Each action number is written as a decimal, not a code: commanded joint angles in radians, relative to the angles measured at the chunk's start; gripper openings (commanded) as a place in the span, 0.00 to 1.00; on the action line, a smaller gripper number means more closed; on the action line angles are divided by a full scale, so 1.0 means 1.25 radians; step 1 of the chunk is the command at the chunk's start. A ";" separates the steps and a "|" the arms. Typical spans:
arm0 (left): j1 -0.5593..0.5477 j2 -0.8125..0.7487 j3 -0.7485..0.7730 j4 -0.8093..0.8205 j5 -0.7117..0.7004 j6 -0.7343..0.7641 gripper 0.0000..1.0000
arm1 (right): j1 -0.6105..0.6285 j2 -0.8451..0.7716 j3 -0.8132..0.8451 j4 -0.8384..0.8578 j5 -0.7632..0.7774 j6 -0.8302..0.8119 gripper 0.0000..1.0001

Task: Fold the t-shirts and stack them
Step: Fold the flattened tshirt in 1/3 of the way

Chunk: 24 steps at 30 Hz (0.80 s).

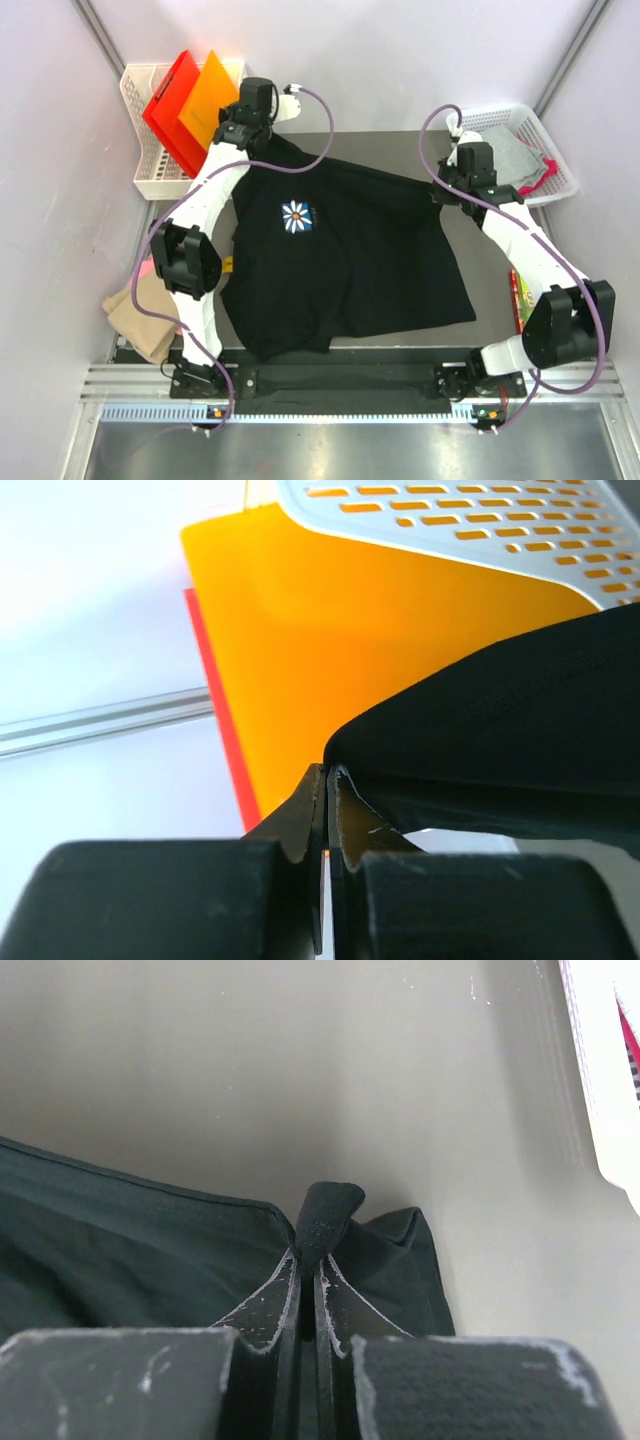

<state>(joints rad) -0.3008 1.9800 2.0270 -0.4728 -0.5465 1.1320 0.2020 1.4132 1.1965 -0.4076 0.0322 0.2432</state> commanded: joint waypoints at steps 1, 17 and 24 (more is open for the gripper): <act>-0.027 -0.025 -0.065 0.118 -0.090 0.069 0.00 | -0.035 0.027 0.039 0.038 0.020 -0.018 0.00; -0.097 -0.190 -0.224 -0.099 -0.116 -0.158 0.00 | -0.078 0.072 0.080 0.045 -0.045 0.008 0.00; -0.150 -0.267 -0.198 -0.332 -0.146 -0.283 0.00 | -0.077 0.007 0.009 0.024 -0.032 0.017 0.00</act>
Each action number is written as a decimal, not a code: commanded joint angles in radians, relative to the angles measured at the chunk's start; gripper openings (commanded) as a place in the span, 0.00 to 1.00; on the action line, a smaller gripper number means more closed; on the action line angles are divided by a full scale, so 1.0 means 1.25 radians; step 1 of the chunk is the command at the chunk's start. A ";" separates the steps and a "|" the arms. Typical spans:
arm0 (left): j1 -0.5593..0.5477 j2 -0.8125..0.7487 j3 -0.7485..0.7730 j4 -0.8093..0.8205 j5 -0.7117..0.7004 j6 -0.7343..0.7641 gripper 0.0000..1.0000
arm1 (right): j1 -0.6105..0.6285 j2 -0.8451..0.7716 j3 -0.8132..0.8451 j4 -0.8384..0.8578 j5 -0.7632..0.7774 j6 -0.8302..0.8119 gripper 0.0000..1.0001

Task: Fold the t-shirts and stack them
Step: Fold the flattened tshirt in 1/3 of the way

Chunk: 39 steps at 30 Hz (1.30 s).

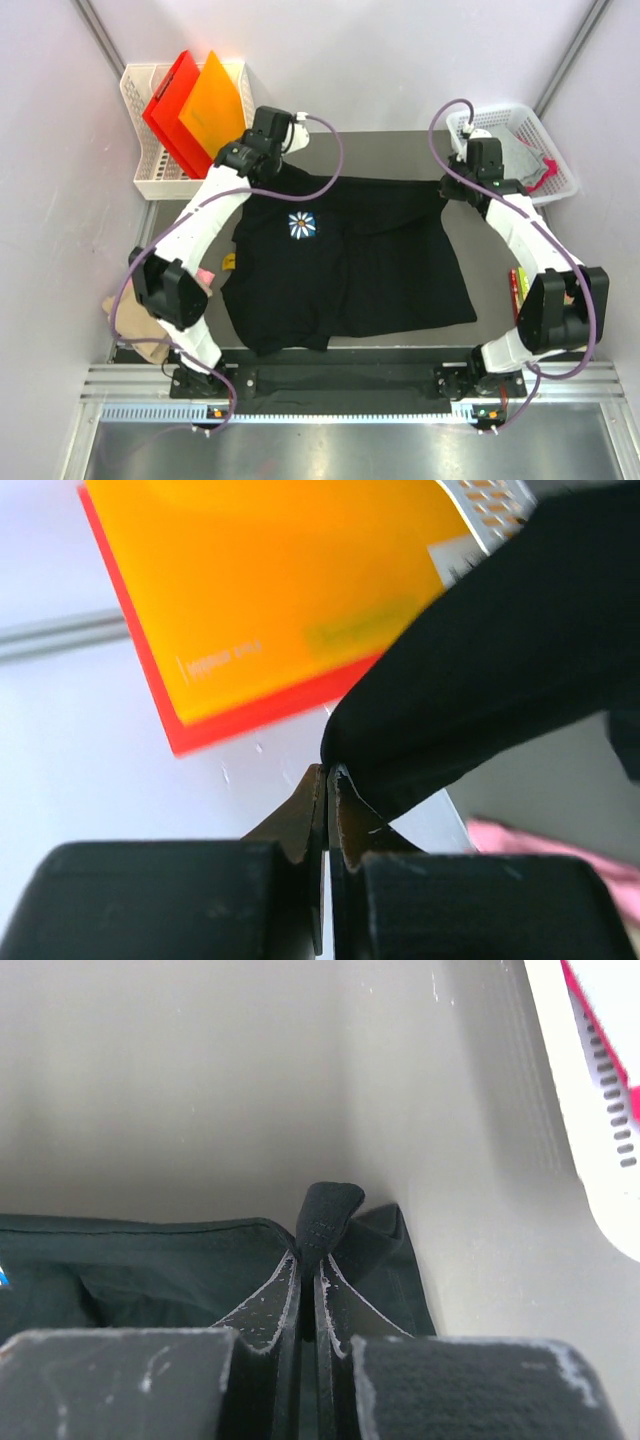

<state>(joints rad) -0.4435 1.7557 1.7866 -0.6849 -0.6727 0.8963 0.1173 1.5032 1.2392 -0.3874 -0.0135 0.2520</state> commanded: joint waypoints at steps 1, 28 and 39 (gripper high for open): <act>-0.044 -0.104 -0.022 -0.181 -0.044 -0.126 0.00 | -0.009 -0.073 -0.037 0.004 0.007 0.011 0.00; -0.080 -0.298 -0.290 -0.658 0.413 -0.423 0.27 | -0.008 -0.031 -0.020 -0.212 0.045 0.078 0.61; -0.080 -0.207 -0.232 -0.597 0.331 -0.367 0.32 | -0.004 0.180 0.086 -0.167 0.015 0.082 0.53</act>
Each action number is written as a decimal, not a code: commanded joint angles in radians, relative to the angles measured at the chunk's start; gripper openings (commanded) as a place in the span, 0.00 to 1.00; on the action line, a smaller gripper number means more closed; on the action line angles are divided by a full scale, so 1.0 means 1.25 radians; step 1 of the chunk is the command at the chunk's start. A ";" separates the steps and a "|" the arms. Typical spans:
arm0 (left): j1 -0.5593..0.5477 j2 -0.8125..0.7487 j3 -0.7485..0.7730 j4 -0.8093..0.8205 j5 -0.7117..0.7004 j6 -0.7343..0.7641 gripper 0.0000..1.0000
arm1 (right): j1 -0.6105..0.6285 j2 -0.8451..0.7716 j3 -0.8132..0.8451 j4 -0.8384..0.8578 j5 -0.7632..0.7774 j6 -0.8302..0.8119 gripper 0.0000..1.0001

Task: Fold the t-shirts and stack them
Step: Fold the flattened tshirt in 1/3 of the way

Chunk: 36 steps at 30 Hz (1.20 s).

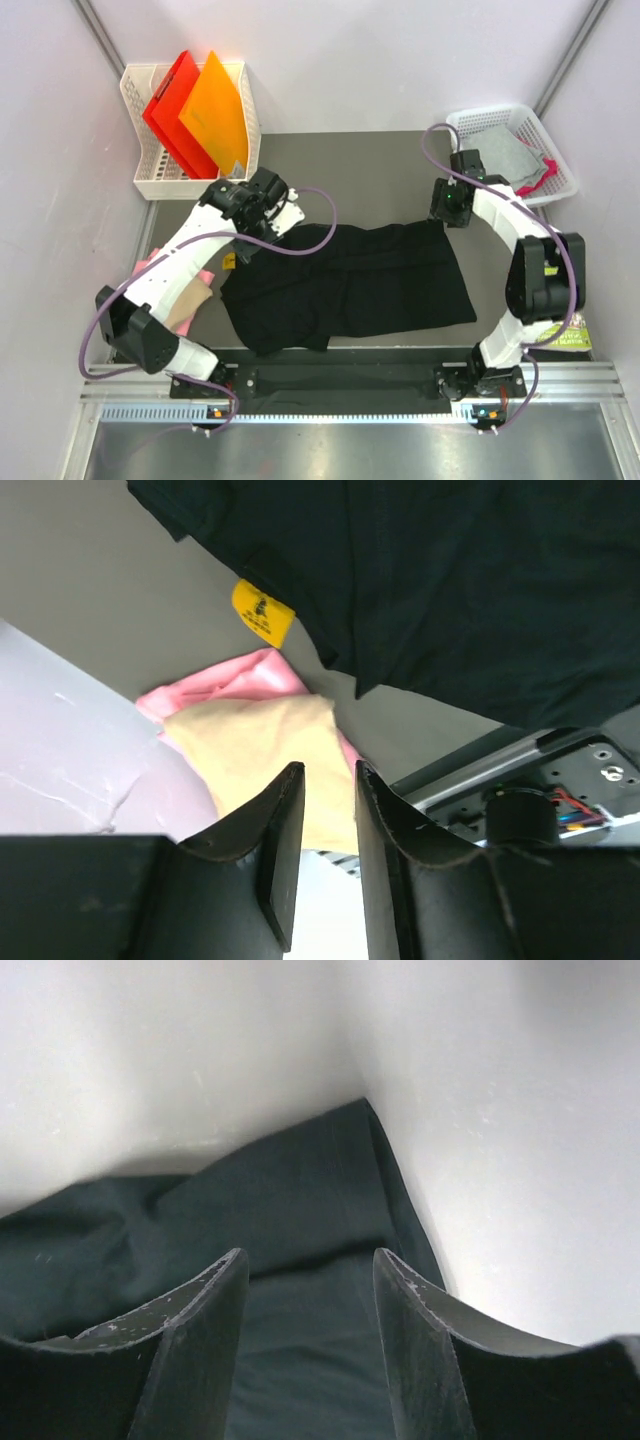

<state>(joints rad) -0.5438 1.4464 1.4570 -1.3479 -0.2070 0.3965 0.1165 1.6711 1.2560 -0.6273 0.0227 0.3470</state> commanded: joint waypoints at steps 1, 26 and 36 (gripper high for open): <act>0.002 0.063 0.035 -0.012 -0.070 0.039 0.31 | -0.002 0.057 0.082 0.021 -0.014 0.005 0.52; 0.209 0.508 0.205 0.347 -0.038 0.024 0.71 | 0.011 0.182 0.116 0.048 -0.067 -0.003 0.42; 0.256 0.533 0.154 0.335 0.059 0.006 0.56 | 0.014 0.191 0.120 0.044 -0.066 0.002 0.39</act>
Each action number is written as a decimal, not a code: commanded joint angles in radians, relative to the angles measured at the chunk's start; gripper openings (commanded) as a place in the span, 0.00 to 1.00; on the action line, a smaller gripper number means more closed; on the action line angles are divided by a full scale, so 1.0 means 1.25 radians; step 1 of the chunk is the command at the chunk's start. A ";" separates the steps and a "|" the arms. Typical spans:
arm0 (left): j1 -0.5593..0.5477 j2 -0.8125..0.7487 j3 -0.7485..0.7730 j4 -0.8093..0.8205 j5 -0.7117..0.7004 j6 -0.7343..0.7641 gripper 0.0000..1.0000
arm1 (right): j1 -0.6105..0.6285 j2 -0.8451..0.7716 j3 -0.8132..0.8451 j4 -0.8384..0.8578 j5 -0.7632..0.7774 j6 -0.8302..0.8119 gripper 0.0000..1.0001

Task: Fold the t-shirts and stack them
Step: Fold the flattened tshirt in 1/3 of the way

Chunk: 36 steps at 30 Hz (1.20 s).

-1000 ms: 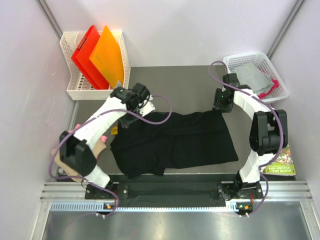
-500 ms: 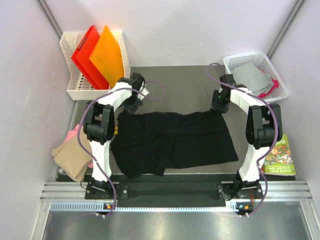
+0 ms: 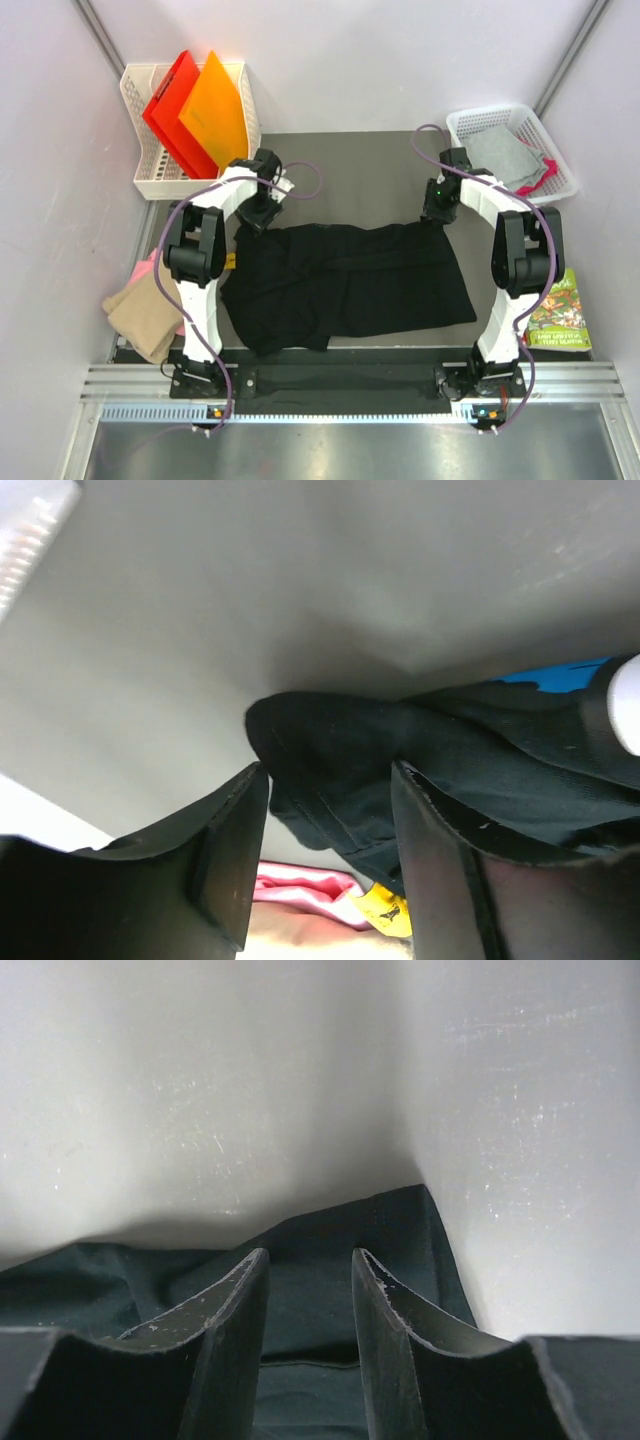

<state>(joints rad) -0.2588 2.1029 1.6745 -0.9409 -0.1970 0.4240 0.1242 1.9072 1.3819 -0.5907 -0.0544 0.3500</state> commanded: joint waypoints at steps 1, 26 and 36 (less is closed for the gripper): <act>0.033 0.010 -0.029 0.009 0.055 -0.016 0.53 | 0.009 0.005 0.021 0.014 -0.006 0.000 0.38; 0.202 -0.170 -0.093 0.068 -0.013 0.054 0.00 | -0.001 0.154 0.114 0.001 0.040 -0.025 0.09; 0.181 -0.091 0.062 0.043 0.025 0.029 0.10 | -0.078 0.174 0.200 -0.012 0.108 -0.014 0.05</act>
<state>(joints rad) -0.0246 1.9644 1.6478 -0.9215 -0.1204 0.4511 0.1066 2.0975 1.5742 -0.6426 -0.0544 0.3489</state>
